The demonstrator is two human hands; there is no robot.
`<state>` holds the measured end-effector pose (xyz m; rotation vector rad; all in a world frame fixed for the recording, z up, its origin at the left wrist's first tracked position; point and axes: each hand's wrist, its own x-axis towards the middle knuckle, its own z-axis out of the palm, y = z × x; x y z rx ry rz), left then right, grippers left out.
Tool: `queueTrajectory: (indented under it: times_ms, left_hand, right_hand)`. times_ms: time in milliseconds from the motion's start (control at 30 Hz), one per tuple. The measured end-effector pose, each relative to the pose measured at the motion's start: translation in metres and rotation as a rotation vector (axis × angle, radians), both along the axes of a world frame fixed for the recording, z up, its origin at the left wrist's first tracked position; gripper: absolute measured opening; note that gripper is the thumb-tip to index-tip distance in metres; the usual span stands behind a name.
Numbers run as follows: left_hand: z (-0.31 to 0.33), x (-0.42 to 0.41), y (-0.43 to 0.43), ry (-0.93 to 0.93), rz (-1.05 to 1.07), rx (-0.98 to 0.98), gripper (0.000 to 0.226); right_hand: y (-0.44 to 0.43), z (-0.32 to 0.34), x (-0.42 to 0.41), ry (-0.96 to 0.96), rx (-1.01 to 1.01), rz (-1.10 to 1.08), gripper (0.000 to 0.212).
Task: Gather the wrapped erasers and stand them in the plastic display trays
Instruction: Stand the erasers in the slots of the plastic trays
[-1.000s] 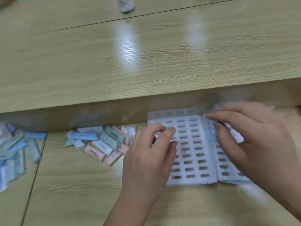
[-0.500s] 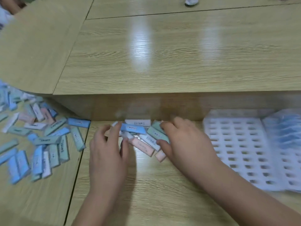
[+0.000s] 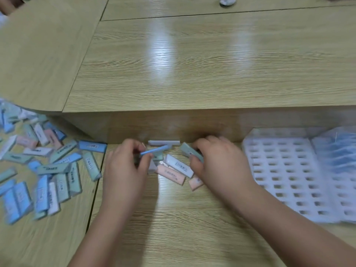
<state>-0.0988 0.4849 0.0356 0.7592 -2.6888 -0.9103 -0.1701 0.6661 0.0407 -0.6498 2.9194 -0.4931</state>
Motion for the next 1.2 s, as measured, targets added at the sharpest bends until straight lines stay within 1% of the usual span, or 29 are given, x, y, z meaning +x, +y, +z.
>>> queueTrajectory:
  times_ms: [67, 133, 267, 433, 500, 600, 667, 733, 800, 900, 1000, 1100, 1200]
  left_hand:
    - [0.009, 0.002, 0.006, 0.052, 0.026, 0.112, 0.02]
    - [0.019, 0.005, 0.014, 0.112, 0.029, 0.151, 0.02]
    - [0.041, 0.006, 0.036, 0.248, 0.021, 0.248, 0.021]
    - [0.073, 0.0, 0.084, 0.346, -0.019, 0.386, 0.023]
    - [0.081, -0.004, 0.107, 0.347, -0.048, 0.455, 0.025]
    - [0.088, -0.013, 0.143, 0.323, -0.103, 0.546, 0.026]
    - [0.088, -0.019, 0.169, 0.301, -0.131, 0.605, 0.023]
    - [0.087, -0.025, 0.194, 0.272, -0.153, 0.642, 0.021]
    - [0.086, -0.031, 0.219, 0.23, -0.183, 0.686, 0.015]
    - [0.082, -0.04, 0.252, 0.174, -0.213, 0.811, 0.007]
    - [0.076, -0.045, 0.279, 0.114, -0.187, 0.923, 0.005]
    - [0.072, -0.05, 0.302, 0.077, -0.175, 0.958, 0.011]
    - [0.07, -0.055, 0.318, 0.067, -0.199, 0.954, 0.029]
  right_hand:
    - [0.006, 0.004, -0.002, -0.029, -0.055, -0.024, 0.021]
    - [0.012, 0.009, -0.003, -0.056, -0.139, -0.076, 0.019]
    - [0.029, 0.033, 0.003, -0.126, -0.428, -0.187, 0.013]
    - [0.082, 0.068, 0.018, -0.341, -0.815, -0.28, 0.007]
    - [0.115, 0.077, 0.019, -0.357, -0.893, -0.304, 0.013]
    - [0.17, 0.084, 0.017, -0.359, -0.934, -0.382, 0.029]
    - [0.206, 0.086, 0.015, -0.334, -0.927, -0.428, 0.034]
    - [0.24, 0.086, 0.013, -0.301, -0.906, -0.466, 0.032]
    - [0.272, 0.083, 0.01, -0.26, -0.883, -0.51, 0.025]
    - [0.32, 0.078, 0.004, -0.169, -0.88, -0.571, 0.015]
    - [0.354, 0.071, -0.004, -0.104, -0.853, -0.598, 0.012]
    - [0.369, 0.064, -0.015, -0.094, -0.882, -0.581, 0.012]
    - [0.369, 0.055, -0.029, -0.103, -0.857, -0.524, 0.016]
